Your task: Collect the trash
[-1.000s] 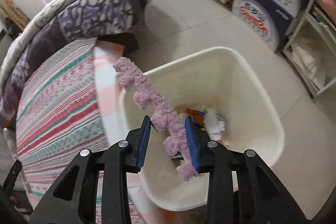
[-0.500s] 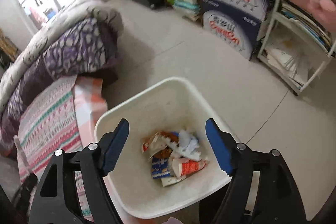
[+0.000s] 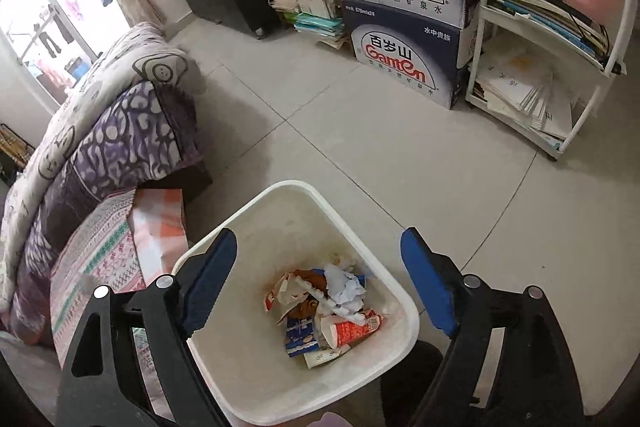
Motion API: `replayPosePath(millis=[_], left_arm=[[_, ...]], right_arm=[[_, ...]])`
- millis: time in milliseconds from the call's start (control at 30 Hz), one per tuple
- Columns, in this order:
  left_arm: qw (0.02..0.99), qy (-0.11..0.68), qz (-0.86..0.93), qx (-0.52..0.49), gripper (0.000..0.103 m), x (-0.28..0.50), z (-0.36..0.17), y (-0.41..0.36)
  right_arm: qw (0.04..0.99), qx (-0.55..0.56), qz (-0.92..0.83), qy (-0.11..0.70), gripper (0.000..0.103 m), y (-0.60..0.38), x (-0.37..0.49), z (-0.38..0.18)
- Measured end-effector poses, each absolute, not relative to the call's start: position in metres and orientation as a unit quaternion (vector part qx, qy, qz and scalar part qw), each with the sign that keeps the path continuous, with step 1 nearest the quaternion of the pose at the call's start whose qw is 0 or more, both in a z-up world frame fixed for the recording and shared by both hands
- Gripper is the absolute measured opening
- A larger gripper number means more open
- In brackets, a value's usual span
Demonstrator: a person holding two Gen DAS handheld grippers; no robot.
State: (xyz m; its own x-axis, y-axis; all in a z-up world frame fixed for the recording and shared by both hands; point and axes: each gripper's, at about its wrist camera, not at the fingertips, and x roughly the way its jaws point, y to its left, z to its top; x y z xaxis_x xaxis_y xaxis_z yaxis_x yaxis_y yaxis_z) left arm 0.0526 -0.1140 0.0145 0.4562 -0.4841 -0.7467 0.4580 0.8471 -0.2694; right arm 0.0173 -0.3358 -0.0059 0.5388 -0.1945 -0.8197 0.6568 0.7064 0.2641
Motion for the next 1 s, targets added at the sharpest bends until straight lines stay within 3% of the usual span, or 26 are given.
replayPosePath(millis=[200, 433, 600, 833, 1000], left_arm=[[0.875, 0.437, -0.208, -0.015, 0.066, 0.058, 0.021, -0.076], [0.911, 0.402, -0.087, -0.006, 0.069, 0.059, 0.036, -0.012], [0.933, 0.359, 0.002, 0.0, 0.084, 0.056, 0.053, 0.027], [0.942, 0.325, 0.086, 0.006, 0.088, 0.054, 0.063, 0.07], [0.939, 0.326, 0.11, 0.008, 0.089, 0.053, 0.058, 0.089]], right_arm=[[0.855, 0.242, -0.233, 0.395, 0.082, -0.301, 0.027, 0.007], [0.889, 0.166, -0.209, 0.371, 0.091, -0.24, 0.036, 0.02], [0.911, 0.121, -0.195, 0.343, 0.096, -0.194, 0.039, 0.031], [0.935, 0.073, -0.181, 0.297, 0.096, -0.148, 0.037, 0.046], [0.936, 0.066, -0.157, 0.308, 0.096, -0.126, 0.043, 0.041]])
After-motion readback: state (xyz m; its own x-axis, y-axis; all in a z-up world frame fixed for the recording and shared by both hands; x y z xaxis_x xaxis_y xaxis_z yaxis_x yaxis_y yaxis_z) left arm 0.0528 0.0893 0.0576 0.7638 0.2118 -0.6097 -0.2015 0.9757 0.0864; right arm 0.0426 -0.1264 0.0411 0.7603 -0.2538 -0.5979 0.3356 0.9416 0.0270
